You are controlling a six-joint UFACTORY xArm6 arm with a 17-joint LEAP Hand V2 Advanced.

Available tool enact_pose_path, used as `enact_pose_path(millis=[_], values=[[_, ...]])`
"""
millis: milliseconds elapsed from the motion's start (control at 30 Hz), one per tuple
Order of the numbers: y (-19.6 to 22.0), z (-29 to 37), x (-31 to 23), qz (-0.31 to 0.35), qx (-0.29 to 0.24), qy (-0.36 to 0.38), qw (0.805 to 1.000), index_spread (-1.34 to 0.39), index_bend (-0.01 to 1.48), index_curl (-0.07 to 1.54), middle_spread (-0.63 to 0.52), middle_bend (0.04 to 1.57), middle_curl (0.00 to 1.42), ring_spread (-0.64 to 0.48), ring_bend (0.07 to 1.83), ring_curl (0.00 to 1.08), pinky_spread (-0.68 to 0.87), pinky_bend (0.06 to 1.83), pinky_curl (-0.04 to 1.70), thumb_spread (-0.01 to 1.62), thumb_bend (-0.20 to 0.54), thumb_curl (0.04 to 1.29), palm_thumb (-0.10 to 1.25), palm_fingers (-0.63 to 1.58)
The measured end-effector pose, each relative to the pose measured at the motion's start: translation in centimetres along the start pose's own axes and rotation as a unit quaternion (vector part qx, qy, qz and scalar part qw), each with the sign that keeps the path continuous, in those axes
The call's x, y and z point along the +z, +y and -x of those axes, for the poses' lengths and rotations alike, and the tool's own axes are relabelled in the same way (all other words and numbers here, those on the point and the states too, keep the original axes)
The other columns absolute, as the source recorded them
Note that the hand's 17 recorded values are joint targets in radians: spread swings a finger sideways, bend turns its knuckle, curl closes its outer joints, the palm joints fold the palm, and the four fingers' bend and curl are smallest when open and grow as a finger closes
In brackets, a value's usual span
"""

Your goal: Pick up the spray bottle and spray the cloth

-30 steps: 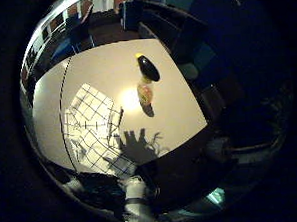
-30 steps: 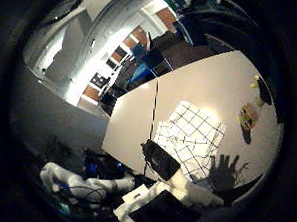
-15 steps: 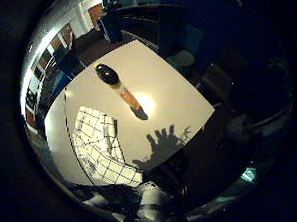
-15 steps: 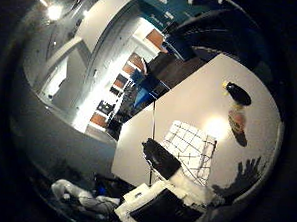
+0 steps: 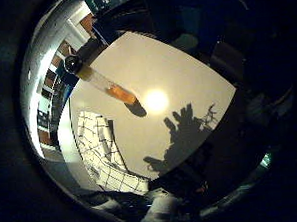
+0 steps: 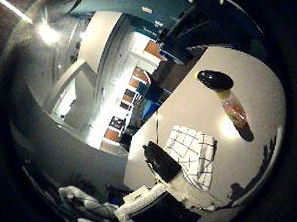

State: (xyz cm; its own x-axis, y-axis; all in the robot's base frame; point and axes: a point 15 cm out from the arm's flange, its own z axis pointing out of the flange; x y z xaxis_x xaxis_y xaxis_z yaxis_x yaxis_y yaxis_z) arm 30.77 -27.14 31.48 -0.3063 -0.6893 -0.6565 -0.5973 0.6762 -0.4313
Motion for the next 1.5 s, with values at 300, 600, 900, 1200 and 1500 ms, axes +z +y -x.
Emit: enact_pose_path(millis=[300,600,900,1200,1500], values=[[1.5,-5.5,2.2,0.011,0.075,-0.023,0.997,-0.14,0.15,0.26,0.23,0.20,0.33,0.27,0.37,0.26,0.41,0.42,0.31,1.08,-0.024,0.33,0.54,0.06],[2.4,-8.1,5.2,0.027,0.106,-0.045,0.993,-0.12,0.15,0.26,0.25,0.22,0.33,0.27,0.36,0.26,0.40,0.39,0.31,1.08,-0.023,0.33,0.55,0.06],[3.0,-8.1,8.6,0.048,0.107,-0.054,0.992,-0.11,0.15,0.26,0.25,0.22,0.34,0.27,0.37,0.26,0.39,0.38,0.31,1.08,-0.023,0.33,0.55,0.07],[2.1,-8.1,11.7,0.062,0.103,-0.059,0.991,-0.10,0.15,0.26,0.23,0.24,0.34,0.26,0.38,0.26,0.38,0.37,0.31,1.09,-0.023,0.33,0.56,0.09],[1.5,-7.2,14.4,0.069,0.105,-0.072,0.990,-0.09,0.15,0.26,0.18,0.30,0.36,0.22,0.45,0.27,0.37,0.35,0.30,1.08,-0.020,0.33,0.57,0.19]])
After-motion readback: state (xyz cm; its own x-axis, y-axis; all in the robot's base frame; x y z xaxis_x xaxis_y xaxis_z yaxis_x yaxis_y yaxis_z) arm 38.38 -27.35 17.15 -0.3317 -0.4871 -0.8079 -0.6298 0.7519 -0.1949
